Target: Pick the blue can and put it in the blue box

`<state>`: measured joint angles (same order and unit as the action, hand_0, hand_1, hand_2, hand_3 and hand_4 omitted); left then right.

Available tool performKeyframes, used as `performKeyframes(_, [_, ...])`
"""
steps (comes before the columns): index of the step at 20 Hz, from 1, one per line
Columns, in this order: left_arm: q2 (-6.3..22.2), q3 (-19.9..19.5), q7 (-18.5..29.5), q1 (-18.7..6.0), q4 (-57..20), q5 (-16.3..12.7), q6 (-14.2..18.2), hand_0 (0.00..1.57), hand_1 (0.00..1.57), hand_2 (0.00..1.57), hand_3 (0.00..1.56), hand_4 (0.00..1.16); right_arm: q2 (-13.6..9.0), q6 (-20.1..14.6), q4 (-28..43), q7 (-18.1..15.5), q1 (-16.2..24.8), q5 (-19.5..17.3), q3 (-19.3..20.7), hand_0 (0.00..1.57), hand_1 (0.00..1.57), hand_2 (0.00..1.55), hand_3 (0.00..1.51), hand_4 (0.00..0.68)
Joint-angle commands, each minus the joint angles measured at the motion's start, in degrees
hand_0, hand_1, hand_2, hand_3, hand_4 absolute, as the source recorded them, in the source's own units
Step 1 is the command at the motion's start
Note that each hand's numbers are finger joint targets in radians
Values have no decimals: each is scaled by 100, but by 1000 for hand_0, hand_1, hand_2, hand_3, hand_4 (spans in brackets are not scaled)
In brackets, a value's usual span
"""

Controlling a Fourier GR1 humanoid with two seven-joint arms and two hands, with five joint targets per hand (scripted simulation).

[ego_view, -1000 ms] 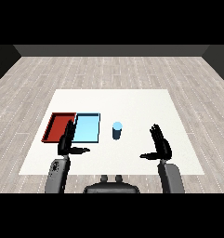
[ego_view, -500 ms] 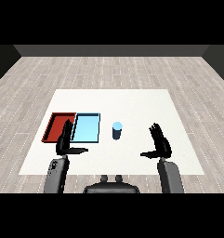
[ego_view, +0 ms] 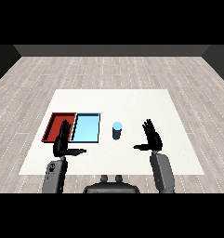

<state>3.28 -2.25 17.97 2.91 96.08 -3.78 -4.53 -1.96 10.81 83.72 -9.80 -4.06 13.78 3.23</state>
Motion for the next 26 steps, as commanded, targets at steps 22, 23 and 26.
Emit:
performKeyframes(22, [88,-225,113,20,-104,-66,-156,0,0,0,0,0,196,-1233,-3160,-1125,-2004,838,-1008,0,0,0,0,0])
performKeyframes(23, [-182,217,-43,334,352,241,59,0,0,0,0,0,196,-933,-2994,-981,-1790,707,-851,0,0,0,0,0])
performKeyframes(26, [25,-26,-629,186,738,-106,-47,0,0,0,0,0,196,-1334,-3103,-946,-2105,693,-1211,0,0,0,0,0])
